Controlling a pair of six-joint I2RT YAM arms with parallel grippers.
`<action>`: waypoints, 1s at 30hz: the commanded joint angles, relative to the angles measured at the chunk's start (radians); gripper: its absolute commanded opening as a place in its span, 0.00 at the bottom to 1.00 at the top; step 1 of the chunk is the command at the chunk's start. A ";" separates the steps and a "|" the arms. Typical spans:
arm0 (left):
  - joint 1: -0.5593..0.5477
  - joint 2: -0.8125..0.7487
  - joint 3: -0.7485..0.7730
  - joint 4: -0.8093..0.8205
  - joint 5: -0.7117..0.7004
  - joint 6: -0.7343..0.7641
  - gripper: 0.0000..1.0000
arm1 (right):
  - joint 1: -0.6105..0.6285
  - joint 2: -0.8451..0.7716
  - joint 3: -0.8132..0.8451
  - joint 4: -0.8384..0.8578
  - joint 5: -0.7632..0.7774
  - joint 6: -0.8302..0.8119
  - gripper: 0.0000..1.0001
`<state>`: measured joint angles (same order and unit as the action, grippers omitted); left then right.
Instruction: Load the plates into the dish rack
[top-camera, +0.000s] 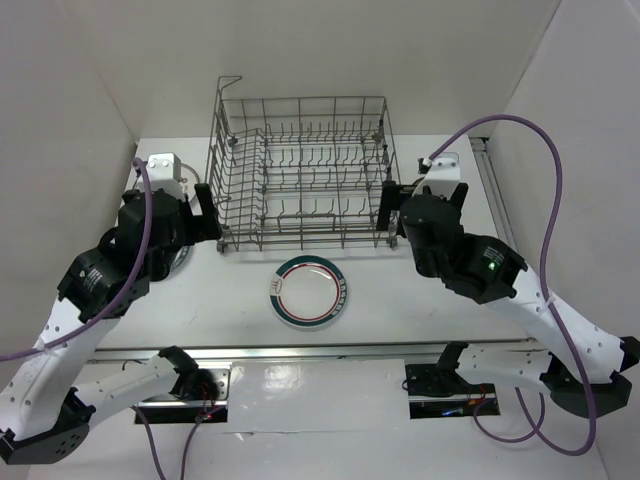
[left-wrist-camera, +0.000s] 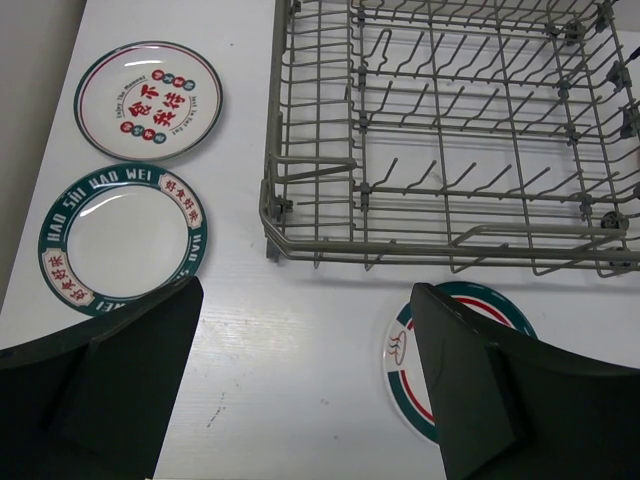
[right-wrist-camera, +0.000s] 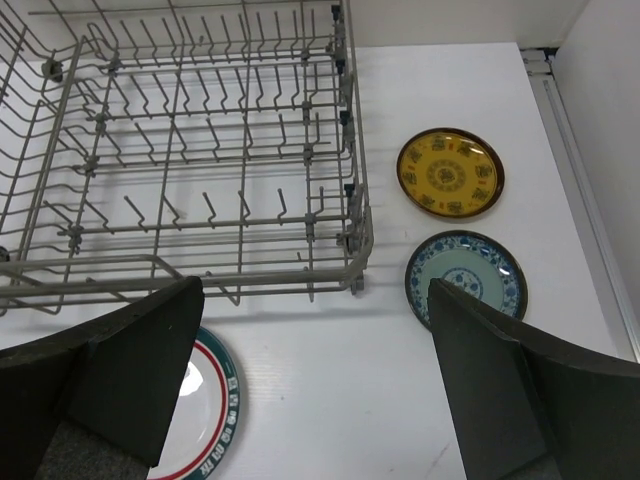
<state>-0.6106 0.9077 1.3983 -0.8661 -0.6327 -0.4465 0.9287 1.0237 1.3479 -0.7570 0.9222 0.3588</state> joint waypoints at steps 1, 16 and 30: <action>-0.003 -0.007 0.001 0.038 -0.002 0.015 0.99 | -0.005 -0.020 -0.012 0.008 0.029 0.022 1.00; -0.003 -0.056 -0.070 0.068 0.060 0.015 0.99 | -0.319 0.107 -0.092 0.416 -0.228 -0.072 1.00; -0.003 -0.130 -0.202 0.097 0.301 -0.003 0.99 | -1.191 0.317 -0.328 0.863 -1.155 0.222 1.00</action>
<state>-0.6106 0.7876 1.2301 -0.8268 -0.4084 -0.4484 -0.2844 1.3243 1.0512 -0.0841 0.0086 0.4900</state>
